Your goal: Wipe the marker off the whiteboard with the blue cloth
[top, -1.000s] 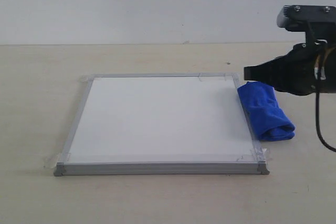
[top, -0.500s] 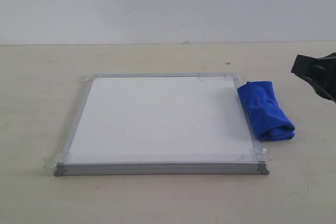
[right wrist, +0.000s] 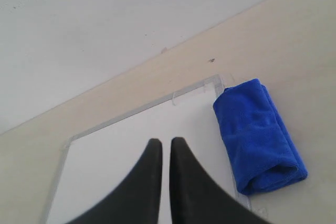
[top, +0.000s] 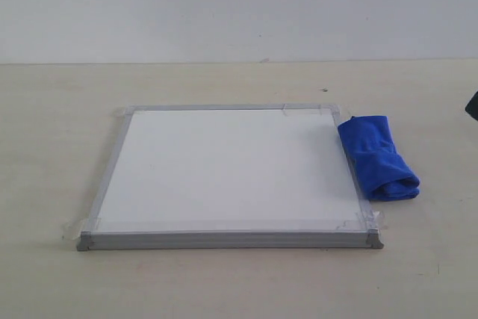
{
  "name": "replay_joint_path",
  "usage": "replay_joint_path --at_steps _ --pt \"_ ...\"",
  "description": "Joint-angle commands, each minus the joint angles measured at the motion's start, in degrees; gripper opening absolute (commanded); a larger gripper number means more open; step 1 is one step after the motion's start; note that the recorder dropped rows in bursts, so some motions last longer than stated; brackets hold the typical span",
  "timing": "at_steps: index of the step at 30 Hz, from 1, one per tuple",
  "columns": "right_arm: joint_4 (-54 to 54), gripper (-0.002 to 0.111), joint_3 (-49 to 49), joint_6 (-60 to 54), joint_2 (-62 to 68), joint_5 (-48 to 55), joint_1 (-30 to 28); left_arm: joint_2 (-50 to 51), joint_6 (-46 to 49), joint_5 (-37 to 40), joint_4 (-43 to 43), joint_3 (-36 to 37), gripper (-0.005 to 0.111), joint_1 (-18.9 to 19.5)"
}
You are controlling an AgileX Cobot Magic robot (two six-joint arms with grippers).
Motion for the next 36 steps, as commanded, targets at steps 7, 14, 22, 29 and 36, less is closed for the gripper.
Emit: replay_joint_path --at_steps 7,14,22,29,36 --pt "-0.24 0.001 0.28 -0.17 -0.17 0.02 0.17 -0.19 -0.3 -0.41 -0.17 0.14 0.004 0.07" --pt "-0.24 0.001 0.28 -0.34 -0.17 0.02 0.17 -0.19 -0.3 -0.41 -0.17 0.14 0.004 0.07" --pt "-0.37 0.001 0.28 -4.1 -2.87 5.03 1.28 -0.19 -0.3 -0.41 -0.17 0.14 0.004 0.07" --pt "-0.37 0.001 0.28 -9.34 -14.17 12.3 1.28 -0.19 -0.3 -0.41 -0.17 0.14 0.004 0.07" --pt "-0.01 0.001 0.28 -12.18 -25.02 15.14 1.28 -0.19 -0.3 -0.41 -0.17 0.14 0.004 0.07"
